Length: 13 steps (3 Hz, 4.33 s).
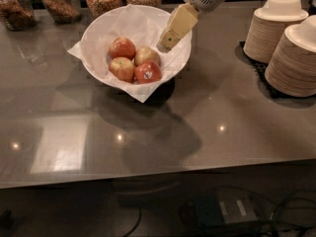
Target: Pick apple from white bowl
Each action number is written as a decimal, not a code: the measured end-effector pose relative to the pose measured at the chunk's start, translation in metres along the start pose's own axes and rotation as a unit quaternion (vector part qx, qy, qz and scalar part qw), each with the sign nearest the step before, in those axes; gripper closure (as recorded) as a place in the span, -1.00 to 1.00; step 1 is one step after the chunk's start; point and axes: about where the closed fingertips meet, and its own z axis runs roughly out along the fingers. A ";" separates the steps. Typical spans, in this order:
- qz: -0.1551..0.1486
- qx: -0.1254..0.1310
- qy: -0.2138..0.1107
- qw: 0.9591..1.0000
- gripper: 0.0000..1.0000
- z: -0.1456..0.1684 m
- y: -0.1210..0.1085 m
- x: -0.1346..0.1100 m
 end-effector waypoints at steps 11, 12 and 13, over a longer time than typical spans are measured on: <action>0.178 -0.021 0.003 0.984 -0.32 0.122 0.047 0.041; 0.179 -0.027 0.007 0.983 -0.30 0.127 0.049 0.044; 0.178 -0.036 0.012 0.983 -0.28 0.136 0.052 0.047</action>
Offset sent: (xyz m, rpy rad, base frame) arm -0.0074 0.0254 -0.0552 0.1060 0.0691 -0.1418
